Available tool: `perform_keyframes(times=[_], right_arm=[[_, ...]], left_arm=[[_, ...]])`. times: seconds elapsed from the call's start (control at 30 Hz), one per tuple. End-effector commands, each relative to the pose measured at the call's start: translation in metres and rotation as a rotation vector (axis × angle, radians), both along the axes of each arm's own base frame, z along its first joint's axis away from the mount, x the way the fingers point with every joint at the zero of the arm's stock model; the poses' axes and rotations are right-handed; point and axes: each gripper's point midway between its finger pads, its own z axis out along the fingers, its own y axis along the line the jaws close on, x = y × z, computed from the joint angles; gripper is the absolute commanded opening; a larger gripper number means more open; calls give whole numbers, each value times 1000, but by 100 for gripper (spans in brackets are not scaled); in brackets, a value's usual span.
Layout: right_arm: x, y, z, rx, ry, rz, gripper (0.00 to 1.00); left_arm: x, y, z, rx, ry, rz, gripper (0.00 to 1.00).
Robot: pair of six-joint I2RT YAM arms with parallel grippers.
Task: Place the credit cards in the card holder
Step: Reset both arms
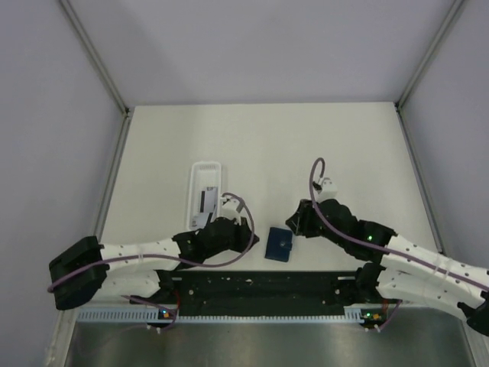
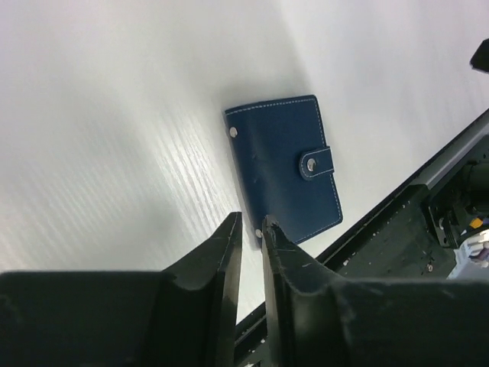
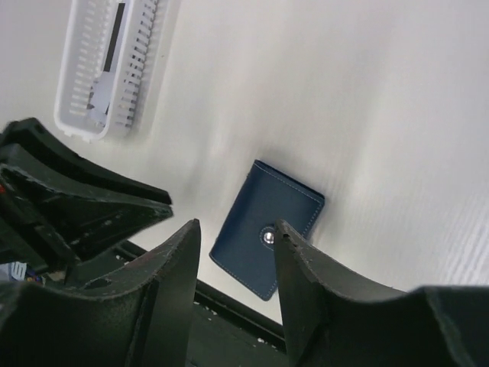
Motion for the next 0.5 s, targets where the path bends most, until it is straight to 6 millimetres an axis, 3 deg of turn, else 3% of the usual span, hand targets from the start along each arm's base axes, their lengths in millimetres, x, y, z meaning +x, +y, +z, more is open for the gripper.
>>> perform_keyframes(times=[0.0, 0.03, 0.07, 0.2, 0.3, 0.4, 0.47], right_arm=[[-2, -31, -6, 46, -20, -124, 46], [-4, -36, -8, 58, -20, -135, 48], [-6, -42, -10, 72, -21, -154, 50], [-14, -66, -22, 113, -16, -236, 59], [-18, -82, -32, 146, -6, -305, 69], [-22, -91, -39, 183, 13, -345, 86], [-25, -96, -45, 195, 35, -374, 88]], left_arm=[[15, 17, 32, 5, -70, 98, 33], [15, 25, 32, 26, -71, 117, 50], [17, 31, 35, 26, -78, 136, 60], [17, 63, 41, 68, -93, 226, 89], [16, 85, 42, 75, -87, 298, 99], [13, 99, 37, 63, -90, 329, 99], [11, 109, 33, 65, -85, 353, 99]])
